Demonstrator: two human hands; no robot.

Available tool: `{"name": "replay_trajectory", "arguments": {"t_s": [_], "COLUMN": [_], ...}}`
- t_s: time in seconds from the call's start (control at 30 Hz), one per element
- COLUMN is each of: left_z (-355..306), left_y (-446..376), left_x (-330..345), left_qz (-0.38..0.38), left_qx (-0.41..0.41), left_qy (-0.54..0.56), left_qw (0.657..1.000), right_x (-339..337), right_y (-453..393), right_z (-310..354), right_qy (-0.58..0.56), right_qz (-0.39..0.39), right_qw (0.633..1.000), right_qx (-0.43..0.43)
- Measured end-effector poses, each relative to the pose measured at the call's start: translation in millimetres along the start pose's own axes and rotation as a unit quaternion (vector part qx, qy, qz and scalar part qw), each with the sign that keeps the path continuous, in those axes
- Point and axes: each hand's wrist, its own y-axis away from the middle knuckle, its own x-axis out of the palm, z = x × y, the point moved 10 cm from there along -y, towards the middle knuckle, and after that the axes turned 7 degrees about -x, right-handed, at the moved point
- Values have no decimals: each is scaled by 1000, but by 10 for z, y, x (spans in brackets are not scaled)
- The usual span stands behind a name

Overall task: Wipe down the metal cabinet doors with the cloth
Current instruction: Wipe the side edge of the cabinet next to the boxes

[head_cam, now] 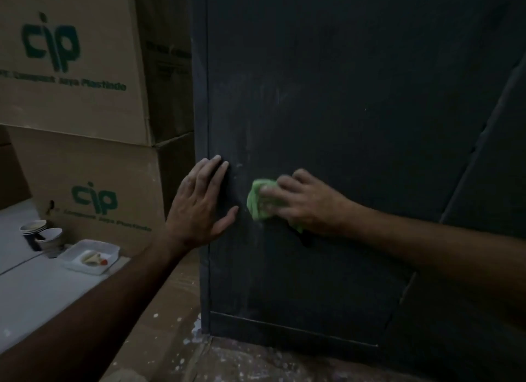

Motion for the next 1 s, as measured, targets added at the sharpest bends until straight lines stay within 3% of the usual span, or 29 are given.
{"name": "replay_trajectory", "arguments": {"t_s": [0.03,0.1,0.17,0.2,0.23,0.27,0.3,0.33,0.37,0.43,0.5,0.53,0.57,0.6,0.67,0.73,0.8,0.9,1.0], "left_z": [-11,-31,-34,-39,-51,-62,-73,-81,-83,-58,-36,-37,-52,-83,-189,-342,-513,-731,-827], "left_y": [0,10,7,-6,-19,-25,-25,-26,-28,-19,-10,-25,-57,-101,-184,-211,-171,-164,-355], "left_x": [10,21,-15,-44,-71,-94,-111,-130,-149,-185,-223,-248,-284,-333,-446,-461,-388,-252,-262], "left_qz": [-3,-4,-4,-1,3,7,14,25,37,54,70,78,81,78,67,83,95,88,50], "left_qx": [-6,-16,-13,-10,-9,-8,-5,0,9,21,10,-4,-18,-31,-69,-130,-217,-354,-407], "left_qy": [3,10,12,9,5,4,2,0,-5,-11,8,23,35,48,103,204,326,464,421], "left_qw": [1000,1000,1000,1000,1000,1000,1000,1000,999,998,997,997,996,995,990,967,915,807,809], "right_x": [-136,-404,-468,-423,-324,-170,33,167,152,-160,-528,-623,-634,-586,-433,-340,-359,-346,-244], "right_y": [23,195,265,194,30,-143,-204,-144,-123,-176,60,185,211,138,-98,-138,-73,14,153], "right_z": [-361,-1002,-1088,-929,-630,-211,194,376,302,-369,-1176,-1355,-1362,-1227,-679,-336,-386,-450,-432], "right_qy": [-16,-21,-31,-43,-49,-38,-44,-47,-30,-8,-30,-38,-39,-42,-75,-120,-173,-311,-489], "right_qz": [-66,-187,-230,-225,-186,-105,4,87,87,-50,-202,-240,-255,-249,-192,-168,-207,-236,-224], "right_qw": [993,936,891,898,935,979,998,994,994,996,928,890,874,885,941,955,925,869,794], "right_qx": [93,296,390,374,298,173,42,-41,-61,75,311,387,412,391,268,214,267,306,281]}}
